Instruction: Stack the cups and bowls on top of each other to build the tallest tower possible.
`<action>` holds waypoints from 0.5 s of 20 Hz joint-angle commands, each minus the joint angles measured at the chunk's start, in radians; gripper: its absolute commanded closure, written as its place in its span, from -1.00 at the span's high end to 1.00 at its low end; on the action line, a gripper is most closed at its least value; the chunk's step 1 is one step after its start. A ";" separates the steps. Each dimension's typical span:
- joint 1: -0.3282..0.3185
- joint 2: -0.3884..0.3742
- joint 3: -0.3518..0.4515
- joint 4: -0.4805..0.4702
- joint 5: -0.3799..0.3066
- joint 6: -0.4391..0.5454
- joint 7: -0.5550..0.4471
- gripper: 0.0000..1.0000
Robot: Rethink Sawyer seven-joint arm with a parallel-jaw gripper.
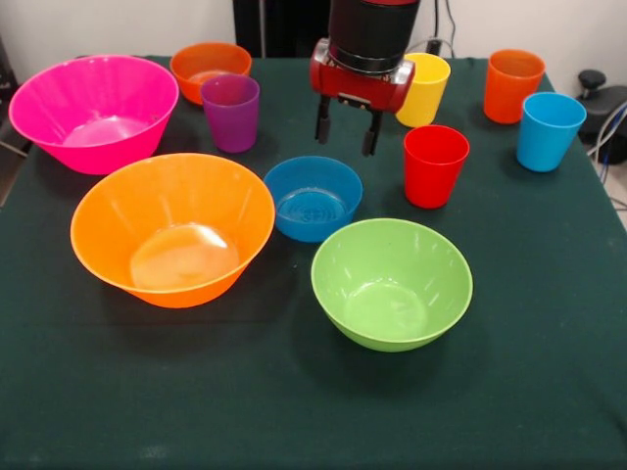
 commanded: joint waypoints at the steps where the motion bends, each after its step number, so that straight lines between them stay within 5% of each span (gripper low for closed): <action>1: 0.000 0.014 0.097 0.043 0.017 0.054 0.055 1.00; 10: 0.000 0.013 0.096 0.051 0.015 0.051 0.055 1.00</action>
